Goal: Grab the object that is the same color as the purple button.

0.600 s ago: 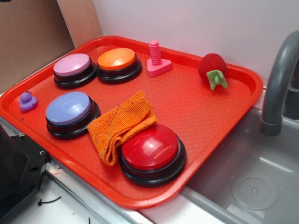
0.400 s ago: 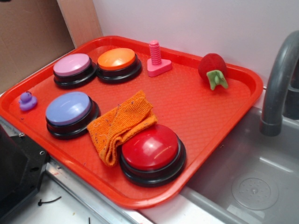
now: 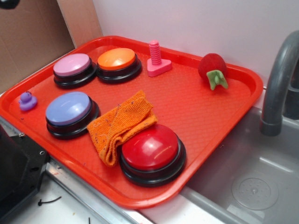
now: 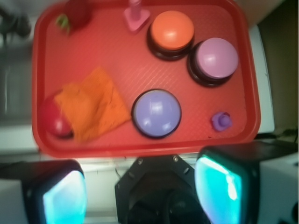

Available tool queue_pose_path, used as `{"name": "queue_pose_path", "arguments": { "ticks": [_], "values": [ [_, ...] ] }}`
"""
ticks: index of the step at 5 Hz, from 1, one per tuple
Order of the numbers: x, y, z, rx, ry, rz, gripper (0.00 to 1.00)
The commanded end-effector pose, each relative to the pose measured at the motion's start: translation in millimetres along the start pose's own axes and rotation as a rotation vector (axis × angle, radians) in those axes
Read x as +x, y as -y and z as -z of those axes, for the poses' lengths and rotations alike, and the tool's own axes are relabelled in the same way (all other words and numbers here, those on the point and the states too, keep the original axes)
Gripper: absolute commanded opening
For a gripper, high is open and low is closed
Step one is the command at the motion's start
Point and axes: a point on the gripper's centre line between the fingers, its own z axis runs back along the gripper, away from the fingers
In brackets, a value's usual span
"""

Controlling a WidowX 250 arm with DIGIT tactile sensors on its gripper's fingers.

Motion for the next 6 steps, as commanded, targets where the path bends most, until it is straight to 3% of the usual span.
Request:
{"name": "queue_pose_path", "arguments": {
  "ticks": [1,3,6],
  "values": [
    [7,-50,47,0.040,0.014,-0.233,1.00],
    [3,-84,96,0.094,0.058,-0.373,1.00],
    [-2,-133,153,0.128,-0.034,-0.505,1.00]
  ]
}}
